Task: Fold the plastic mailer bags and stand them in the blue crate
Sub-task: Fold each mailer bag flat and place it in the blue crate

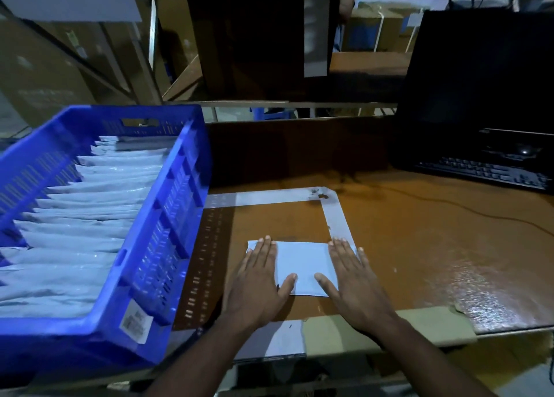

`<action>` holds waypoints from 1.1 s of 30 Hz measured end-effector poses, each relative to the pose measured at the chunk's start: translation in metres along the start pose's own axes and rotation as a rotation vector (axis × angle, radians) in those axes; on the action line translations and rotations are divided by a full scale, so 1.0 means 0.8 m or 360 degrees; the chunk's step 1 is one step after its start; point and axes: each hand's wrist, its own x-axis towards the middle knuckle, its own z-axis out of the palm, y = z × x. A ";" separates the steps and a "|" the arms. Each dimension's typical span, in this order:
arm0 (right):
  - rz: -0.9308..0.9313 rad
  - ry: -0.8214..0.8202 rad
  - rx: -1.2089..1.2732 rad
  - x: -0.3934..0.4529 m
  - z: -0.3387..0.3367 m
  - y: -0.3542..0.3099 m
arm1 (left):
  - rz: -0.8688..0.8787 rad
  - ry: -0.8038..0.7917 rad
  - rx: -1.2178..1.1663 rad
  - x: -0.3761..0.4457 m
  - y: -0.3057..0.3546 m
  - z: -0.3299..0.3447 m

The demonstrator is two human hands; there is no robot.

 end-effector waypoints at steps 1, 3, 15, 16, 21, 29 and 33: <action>0.0010 -0.0013 0.0007 -0.004 -0.001 0.002 | -0.0033 -0.0001 -0.0039 -0.001 0.002 -0.002; 0.0036 -0.0031 0.0015 -0.009 -0.004 -0.001 | -0.0114 0.0035 -0.0135 -0.003 0.003 -0.013; 0.0042 -0.0108 0.0145 -0.037 -0.032 -0.026 | -0.0160 0.0023 -0.0118 -0.003 -0.014 -0.071; 0.0044 -0.0088 0.0147 -0.036 -0.040 -0.030 | -0.0135 0.0017 -0.0179 -0.005 -0.015 -0.075; -0.0117 0.0062 0.0189 -0.039 -0.098 -0.075 | 0.0068 0.0123 -0.0406 -0.032 0.005 -0.117; -0.0251 -0.0159 0.0384 -0.049 -0.153 -0.109 | 0.0506 0.0303 -0.0321 -0.080 0.033 -0.212; -0.0329 -0.0202 0.0788 -0.062 -0.171 -0.136 | 0.0554 0.0517 -0.0384 -0.094 0.025 -0.251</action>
